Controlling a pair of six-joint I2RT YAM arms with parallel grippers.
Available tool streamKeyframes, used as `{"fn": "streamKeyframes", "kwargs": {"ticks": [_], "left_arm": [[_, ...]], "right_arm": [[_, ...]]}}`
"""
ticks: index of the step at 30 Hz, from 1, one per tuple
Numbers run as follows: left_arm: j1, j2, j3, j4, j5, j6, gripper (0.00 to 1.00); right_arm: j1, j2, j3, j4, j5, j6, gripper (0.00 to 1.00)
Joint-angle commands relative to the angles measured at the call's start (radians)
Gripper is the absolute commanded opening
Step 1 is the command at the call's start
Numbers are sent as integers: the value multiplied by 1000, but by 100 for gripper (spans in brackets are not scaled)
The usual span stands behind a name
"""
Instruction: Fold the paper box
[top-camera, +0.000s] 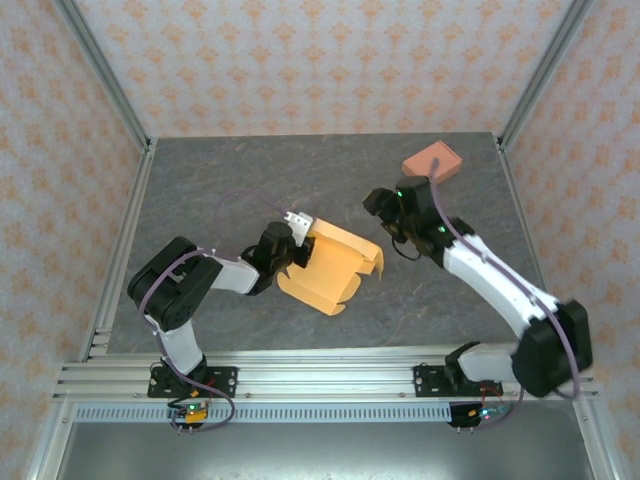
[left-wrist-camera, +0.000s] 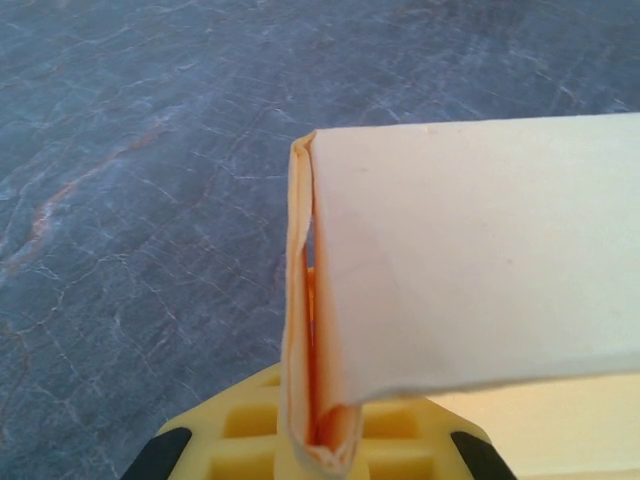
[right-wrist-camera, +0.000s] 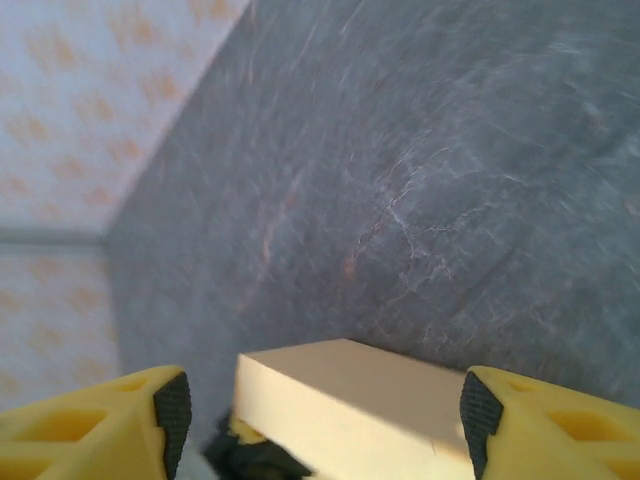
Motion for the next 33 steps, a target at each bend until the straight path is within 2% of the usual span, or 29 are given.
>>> {"fn": "streamKeyframes", "kwargs": {"ticks": [1, 2, 5, 9, 13, 16, 18, 20, 24, 30, 33], "left_arm": [[1, -27, -18, 16, 105, 56, 0], [1, -25, -12, 5, 125, 64, 0], [0, -19, 10, -28, 144, 76, 1], [0, -7, 15, -20, 134, 80, 4], [1, 4, 21, -9, 116, 74, 13], [1, 5, 17, 13, 91, 69, 24], [0, 12, 19, 35, 71, 66, 25], [1, 27, 19, 63, 51, 63, 23], [-11, 54, 5, 133, -21, 72, 5], [-33, 79, 4, 150, -156, 61, 0], [-53, 96, -11, 188, -219, 72, 0]], "right_arm": [[1, 155, 117, -90, -253, -368, 71], [3, 209, 143, -90, -334, -425, 68], [7, 313, 169, -80, -453, -485, 63], [12, 386, 193, -91, -487, -541, 61], [15, 415, 197, -97, -476, -540, 52], [15, 427, 173, -79, -446, -522, 46], [16, 442, 165, -76, -437, -515, 44], [15, 455, 159, -73, -433, -504, 40], [18, 456, 132, -30, -448, -428, 36], [86, 398, -7, 150, -407, -227, 35], [92, 381, -33, 179, -409, -205, 36]]}}
